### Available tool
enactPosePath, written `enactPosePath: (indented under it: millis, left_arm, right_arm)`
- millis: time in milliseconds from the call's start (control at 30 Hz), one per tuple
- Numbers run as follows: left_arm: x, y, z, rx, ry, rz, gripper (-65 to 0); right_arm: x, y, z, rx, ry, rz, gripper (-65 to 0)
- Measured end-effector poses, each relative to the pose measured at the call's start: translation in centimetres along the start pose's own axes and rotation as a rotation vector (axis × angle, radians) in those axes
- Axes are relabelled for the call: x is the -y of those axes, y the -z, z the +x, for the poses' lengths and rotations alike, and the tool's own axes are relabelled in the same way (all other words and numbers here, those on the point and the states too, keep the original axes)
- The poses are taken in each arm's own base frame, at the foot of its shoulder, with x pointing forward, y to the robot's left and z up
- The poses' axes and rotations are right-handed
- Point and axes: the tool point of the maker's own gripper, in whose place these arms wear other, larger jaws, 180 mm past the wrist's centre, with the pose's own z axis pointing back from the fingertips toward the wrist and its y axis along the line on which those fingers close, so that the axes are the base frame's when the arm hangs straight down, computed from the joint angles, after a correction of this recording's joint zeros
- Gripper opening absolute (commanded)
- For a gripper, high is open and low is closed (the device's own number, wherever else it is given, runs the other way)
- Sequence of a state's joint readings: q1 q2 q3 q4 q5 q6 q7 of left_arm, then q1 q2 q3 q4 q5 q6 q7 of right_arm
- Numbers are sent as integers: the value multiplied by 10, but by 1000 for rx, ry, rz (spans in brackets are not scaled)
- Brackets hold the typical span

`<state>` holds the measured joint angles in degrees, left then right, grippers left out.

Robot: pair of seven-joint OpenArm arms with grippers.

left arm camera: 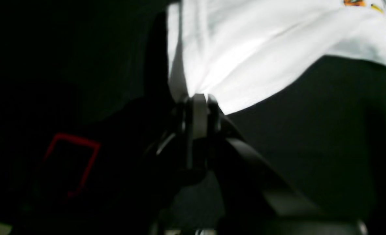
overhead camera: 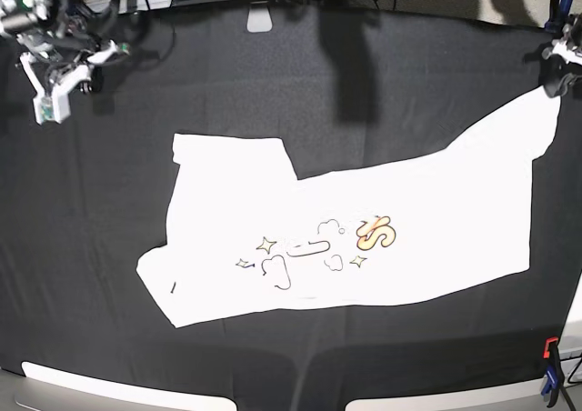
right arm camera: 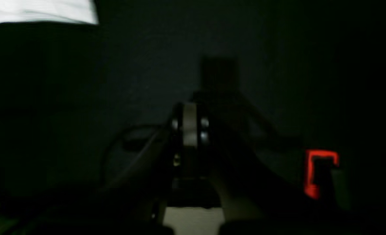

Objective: Layout the t-shirt on the table in an organized manner, then fold the t-shirt properly
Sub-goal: 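Lift the shirt with both grippers and swing it across the table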

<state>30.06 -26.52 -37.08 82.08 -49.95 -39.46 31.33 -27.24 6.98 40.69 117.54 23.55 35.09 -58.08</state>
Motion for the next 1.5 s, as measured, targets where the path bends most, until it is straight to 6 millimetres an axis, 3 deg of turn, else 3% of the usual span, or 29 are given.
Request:
enactPosePath:
  millis: [67, 133, 200, 267, 467, 567, 733, 833, 1000, 1067, 1200, 1500]
  left_arm:
    - [0, 0, 2, 15, -1, 0, -650]
    - [1, 1, 6, 32, -5, -4, -650]
    - [1, 1, 6, 33, -5, -4, -650]
    - [1, 1, 6, 34, -6, -5, -650]
    - [1, 1, 13, 63, -5, -6, -650]
    - [1, 1, 12, 62, -5, -6, -650]
    - [1, 1, 12, 62, -8, -6, -650]
    - [1, 2, 14, 66, -3, -6, -650]
    - [2, 3, 17, 74, -1, -9, -650]
    - [2, 3, 17, 74, -1, -9, -650]
    - [2, 3, 17, 74, -1, -9, -650]
    - [2, 3, 16, 72, 1, -8, -650]
  right_arm:
    - [-2, -2, 20, 101, 9, 26, -619]
    - [-10, 0, 39, 174, 13, 69, -473]
    - [-18, 9, 46, 182, -2, 108, -364]
    - [-30, 21, 50, 174, -11, 159, -335]
    - [-53, 75, 65, 67, 50, 193, -336]
    - [-54, 97, 60, -10, 68, 165, -336]
    - [-72, 119, 49, -92, 78, 207, -336]
    - [-83, 128, 53, -97, 75, 237, -336]
    - [-103, 136, 51, -109, 32, 281, -346]
    - [-111, 137, 49, -117, 12, 298, -420]
    - [-119, 138, 50, -107, -4, 316, -650]
    - [-117, 129, 47, -105, -83, 277, -650]
